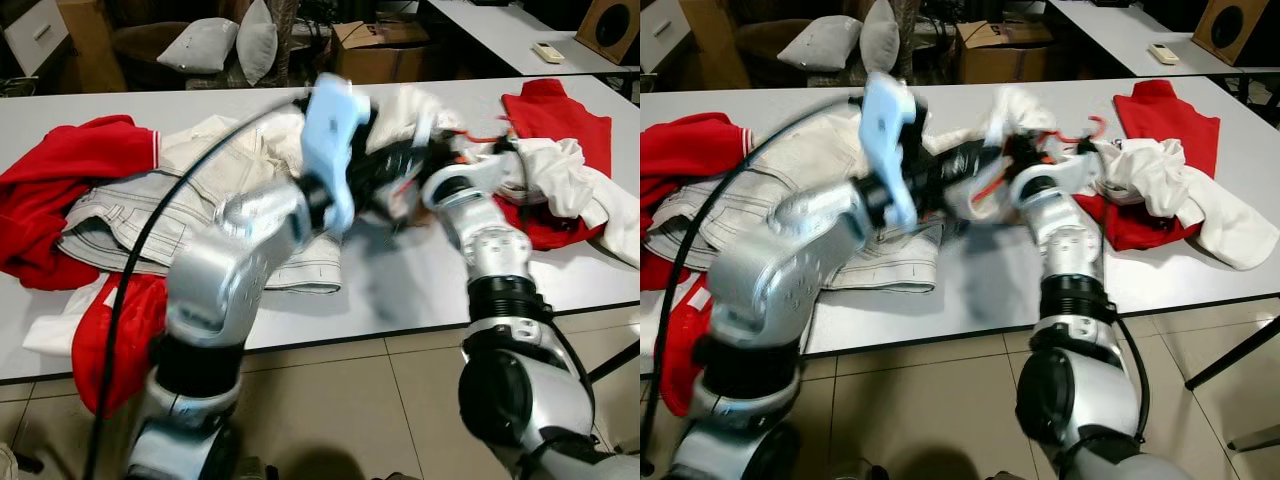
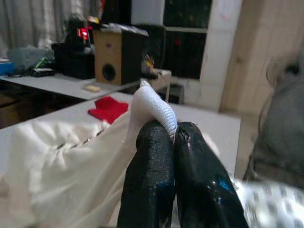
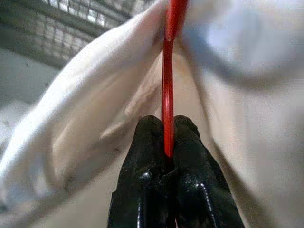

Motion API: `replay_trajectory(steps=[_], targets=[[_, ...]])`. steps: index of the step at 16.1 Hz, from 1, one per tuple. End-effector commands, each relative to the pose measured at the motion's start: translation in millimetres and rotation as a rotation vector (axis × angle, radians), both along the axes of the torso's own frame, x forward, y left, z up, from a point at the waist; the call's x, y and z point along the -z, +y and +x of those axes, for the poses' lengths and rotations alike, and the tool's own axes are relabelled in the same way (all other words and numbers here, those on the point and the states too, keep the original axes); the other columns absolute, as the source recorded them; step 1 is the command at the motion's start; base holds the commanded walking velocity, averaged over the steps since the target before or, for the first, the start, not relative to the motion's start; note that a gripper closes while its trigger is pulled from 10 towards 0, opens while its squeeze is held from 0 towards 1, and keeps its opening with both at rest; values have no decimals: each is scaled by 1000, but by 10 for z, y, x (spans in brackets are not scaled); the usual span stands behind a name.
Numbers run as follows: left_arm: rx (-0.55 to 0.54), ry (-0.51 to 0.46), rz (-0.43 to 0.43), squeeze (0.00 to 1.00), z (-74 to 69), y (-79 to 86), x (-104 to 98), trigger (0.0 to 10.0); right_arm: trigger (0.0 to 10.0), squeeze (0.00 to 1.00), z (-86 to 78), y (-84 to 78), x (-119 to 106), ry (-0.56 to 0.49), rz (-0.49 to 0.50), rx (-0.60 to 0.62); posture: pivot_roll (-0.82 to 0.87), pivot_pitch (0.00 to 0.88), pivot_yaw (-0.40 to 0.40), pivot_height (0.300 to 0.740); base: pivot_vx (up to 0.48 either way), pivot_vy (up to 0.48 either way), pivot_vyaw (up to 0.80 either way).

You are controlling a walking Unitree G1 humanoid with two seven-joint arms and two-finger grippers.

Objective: Hang hanger

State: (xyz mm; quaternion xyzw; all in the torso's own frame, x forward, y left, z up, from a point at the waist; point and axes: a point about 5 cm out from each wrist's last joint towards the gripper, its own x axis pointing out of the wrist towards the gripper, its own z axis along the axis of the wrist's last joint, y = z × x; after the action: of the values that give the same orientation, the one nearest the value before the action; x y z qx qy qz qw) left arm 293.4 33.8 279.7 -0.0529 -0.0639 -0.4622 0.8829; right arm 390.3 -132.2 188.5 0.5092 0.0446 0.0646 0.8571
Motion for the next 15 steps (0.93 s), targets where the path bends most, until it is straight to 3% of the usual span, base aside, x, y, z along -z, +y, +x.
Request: replay_trajectory(steps=[1,3,4,5,6,7,8,9,11,14,15], targets=[[-67,19,-75,0,88,71,-125,0,10000,0,-37,57,-43,-22,-90,-41,26,0,-13,740,0,0,0],[-135,151,-305,0,227,187,-289,0,10000,0,-125,63,-28,-40,-215,-82,17,0,-1,740,0,0,0],[-127,170,-341,0,232,195,-318,0,10000,0,-135,58,-17,-38,-232,-83,16,0,1,740,0,0,0],[-88,168,-301,0,208,183,-337,0,10000,0,-150,-8,20,-22,-231,-46,16,0,9,740,0,0,0],[-76,144,-194,0,188,167,-283,0,10000,0,-156,-66,28,-14,-204,-13,15,0,12,740,0,0,0],[-106,155,-66,0,197,177,-108,0,10000,0,-151,-136,-8,-19,-142,30,10,0,17,740,0,0,0],[-115,180,1,0,186,184,18,0,10000,0,-147,-195,-44,-22,-89,65,7,0,18,740,0,0,0],[-74,194,7,0,132,151,38,0,10000,0,-139,-220,-66,-20,-64,76,11,0,15,740,0,0,0],[-109,213,-61,0,154,112,-26,0,10000,0,-126,-174,-98,-20,-81,42,20,0,2,740,0,0,0],[-325,234,-187,0,443,318,-83,0,10000,0,-192,-78,-100,-7,-101,-54,24,0,-10,740,0,0,0],[-353,237,-190,0,487,362,-73,0,10000,0,-218,-57,-97,-4,-96,-82,24,0,-9,740,0,0,0]])
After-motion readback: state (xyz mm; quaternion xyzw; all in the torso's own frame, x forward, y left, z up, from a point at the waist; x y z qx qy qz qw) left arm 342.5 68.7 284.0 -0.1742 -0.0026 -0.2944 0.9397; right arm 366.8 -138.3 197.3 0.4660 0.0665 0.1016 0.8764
